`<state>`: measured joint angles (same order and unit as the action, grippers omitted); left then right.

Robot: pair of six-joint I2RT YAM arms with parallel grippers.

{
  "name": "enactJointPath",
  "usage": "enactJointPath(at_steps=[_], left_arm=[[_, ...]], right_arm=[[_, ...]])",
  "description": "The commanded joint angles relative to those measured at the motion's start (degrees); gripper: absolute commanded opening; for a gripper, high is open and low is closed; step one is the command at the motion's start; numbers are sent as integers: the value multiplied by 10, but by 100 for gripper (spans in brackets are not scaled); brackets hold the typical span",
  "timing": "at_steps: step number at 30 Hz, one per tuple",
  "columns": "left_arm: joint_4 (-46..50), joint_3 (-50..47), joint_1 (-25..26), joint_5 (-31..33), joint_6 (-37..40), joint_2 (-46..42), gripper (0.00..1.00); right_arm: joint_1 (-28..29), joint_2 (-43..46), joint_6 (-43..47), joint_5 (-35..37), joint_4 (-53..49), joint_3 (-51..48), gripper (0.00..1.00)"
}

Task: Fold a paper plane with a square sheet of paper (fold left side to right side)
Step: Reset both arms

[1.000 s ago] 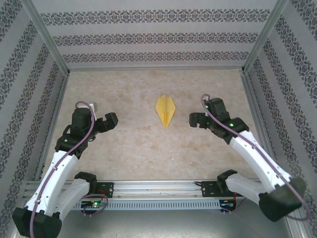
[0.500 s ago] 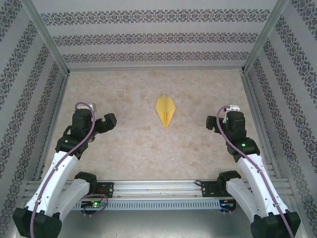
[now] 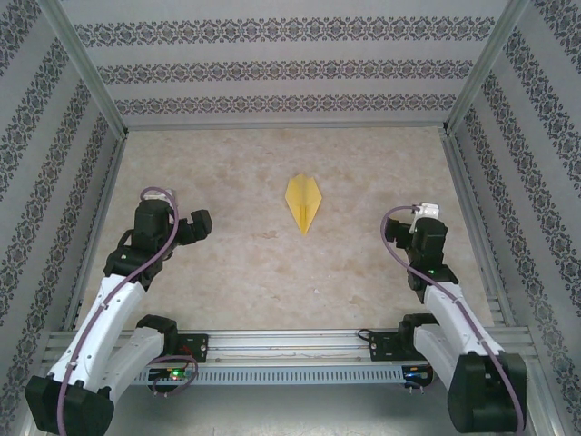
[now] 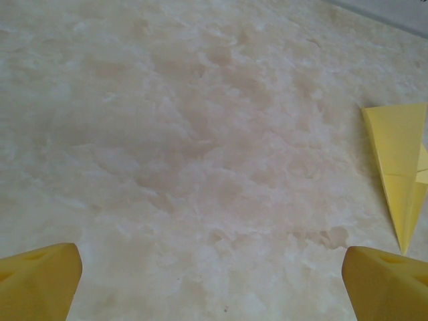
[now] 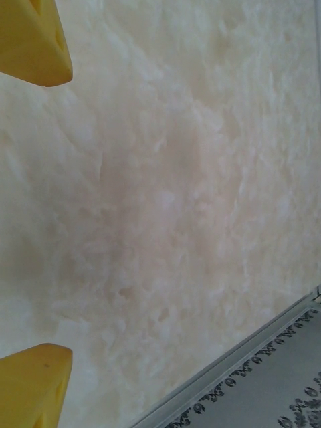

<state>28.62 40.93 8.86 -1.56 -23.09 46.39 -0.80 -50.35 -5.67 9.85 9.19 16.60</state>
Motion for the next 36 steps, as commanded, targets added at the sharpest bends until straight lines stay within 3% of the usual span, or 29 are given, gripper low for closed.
enactJointPath(at_steps=[1, 4, 16, 22, 25, 28, 31, 36], left_arm=[[-28, -7, -10, 10, 20, 3, 100], [-30, -7, -12, 8, 20, 6, 100], [-38, -14, -13, 3, 11, 5, 100], [-21, -7, -16, 7, 19, -1, 100], [-12, -5, -17, 14, 24, -5, 100], [-12, -7, -17, 17, 27, -7, 100], [-13, -9, -19, 19, 27, -8, 100], [-17, -17, -20, 28, 32, -11, 100]], right_arm=[[-11, -44, -8, -23, 140, -23, 98], [-16, -82, -2, -41, 173, -19, 98], [-23, -252, 18, -139, 473, -39, 98], [-23, -406, 16, -176, 699, -67, 98], [-23, -380, 18, -171, 652, -60, 98], [-28, -386, -13, -116, 583, -15, 98], [-4, -372, 16, -95, 460, 40, 98], [4, -374, 20, -83, 467, 42, 98]])
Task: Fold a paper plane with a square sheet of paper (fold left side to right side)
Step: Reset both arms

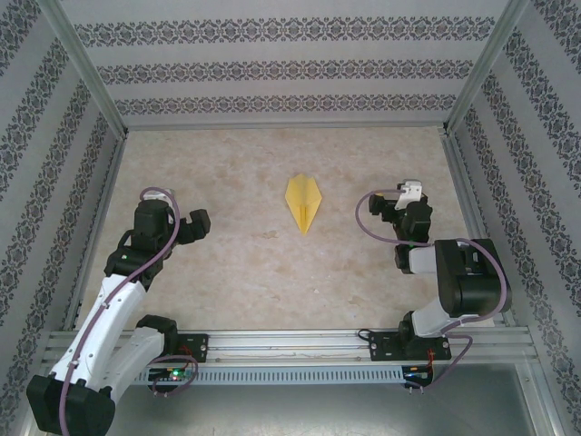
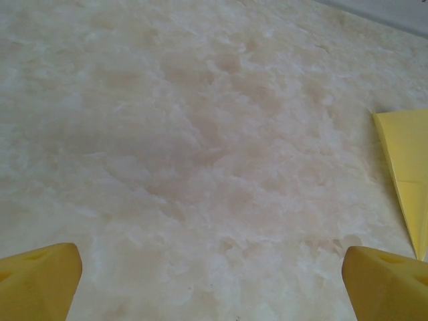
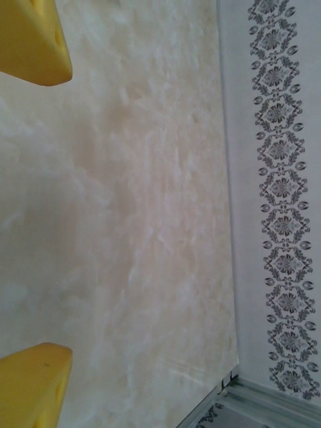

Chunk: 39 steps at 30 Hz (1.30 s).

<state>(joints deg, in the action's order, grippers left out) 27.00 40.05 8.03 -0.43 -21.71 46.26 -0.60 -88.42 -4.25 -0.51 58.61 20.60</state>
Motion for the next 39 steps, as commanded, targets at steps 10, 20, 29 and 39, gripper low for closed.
enactJointPath(at_steps=[10, 20, 29, 39], left_arm=[[-90, -64, -12, 102, 80, -22, 100], [-240, -172, -12, 173, 153, -18, 100], [-417, -236, -17, 116, 184, 57, 100], [-632, -245, -20, 35, 196, 207, 100]], right_arm=[[3, 8, 8, 22, -28, 2, 98], [4, 8, 9, 24, -28, 2, 98], [5, 7, 9, 24, -29, 2, 98], [6, 7, 11, 25, -31, 3, 98]])
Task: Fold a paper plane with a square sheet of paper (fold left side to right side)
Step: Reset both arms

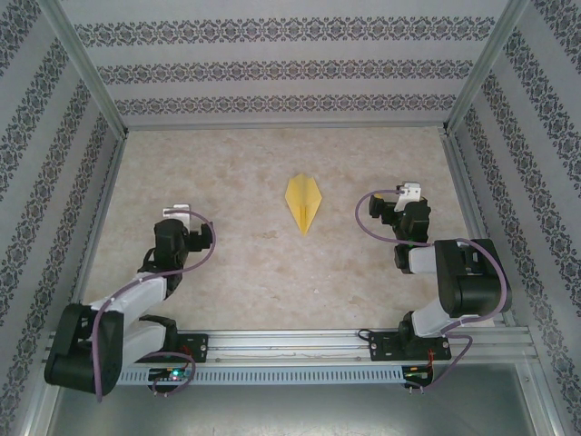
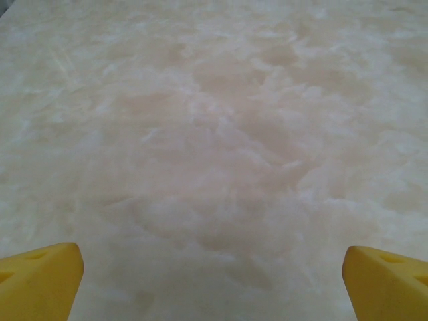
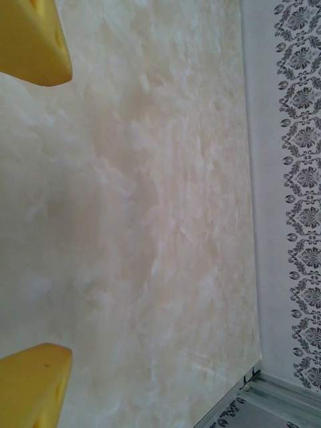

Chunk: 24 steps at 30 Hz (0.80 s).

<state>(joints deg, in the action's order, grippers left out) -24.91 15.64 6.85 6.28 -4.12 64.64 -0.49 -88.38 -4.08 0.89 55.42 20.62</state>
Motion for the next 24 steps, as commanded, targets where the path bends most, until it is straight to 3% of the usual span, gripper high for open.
enactJointPath(at_steps=[1, 7, 9, 24], left_arm=[[-133, 0, -8, -37, 24, 37, 99], [-230, 6, -10, -65, 40, 105, 99], [-193, 25, -13, -72, 40, 108, 99], [-188, 33, -16, -141, 57, 118, 99]], right_arm=[[5, 7, 9, 12, 1, 3, 98], [5, 7, 9, 12, 0, 4, 98], [5, 7, 10, 13, 0, 4, 98], [6, 7, 10, 13, 0, 4, 98]])
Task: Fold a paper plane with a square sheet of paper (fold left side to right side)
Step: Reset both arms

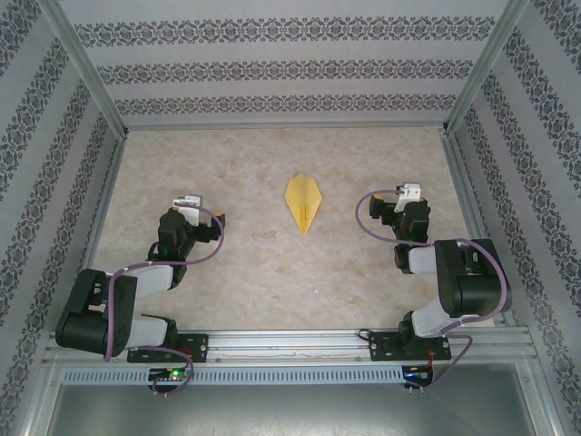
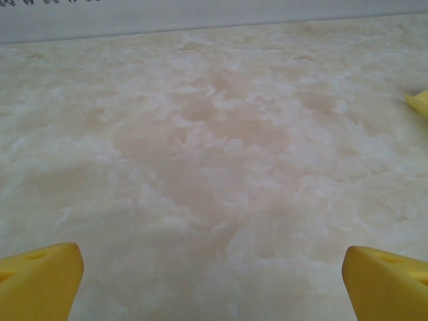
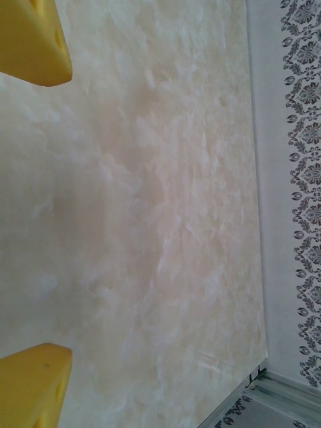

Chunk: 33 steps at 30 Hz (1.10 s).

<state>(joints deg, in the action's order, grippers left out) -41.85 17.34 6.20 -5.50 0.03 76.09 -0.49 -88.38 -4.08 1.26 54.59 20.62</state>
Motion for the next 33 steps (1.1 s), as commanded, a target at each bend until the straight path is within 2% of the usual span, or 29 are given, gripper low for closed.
enactJointPath(at_steps=[1, 6, 9, 14, 19, 24, 28, 31, 33], left_arm=[[-21, 15, -9, -21, 14, 2, 100], [-42, -1, -14, 49, 48, -5, 99], [-54, 7, -35, 14, 43, 13, 99], [-127, 15, -44, -4, 39, 87, 99], [-314, -40, -52, -16, 33, 166, 99], [-400, -76, -52, -12, 31, 184, 99], [-321, -49, -53, -1, 28, 165, 99], [-168, 23, -54, 24, 19, 150, 99], [-95, 56, -68, 19, -4, 145, 99]], right_arm=[[6, 7, 10, 9, 8, 4, 98], [6, 7, 10, 9, 8, 4, 98], [6, 7, 10, 10, 8, 4, 98], [6, 7, 11, 10, 8, 4, 98], [7, 7, 11, 10, 7, 5, 98], [7, 7, 12, 10, 7, 5, 98], [7, 7, 12, 10, 7, 5, 98], [7, 7, 12, 10, 7, 5, 98], [7, 7, 12, 11, 7, 5, 98]])
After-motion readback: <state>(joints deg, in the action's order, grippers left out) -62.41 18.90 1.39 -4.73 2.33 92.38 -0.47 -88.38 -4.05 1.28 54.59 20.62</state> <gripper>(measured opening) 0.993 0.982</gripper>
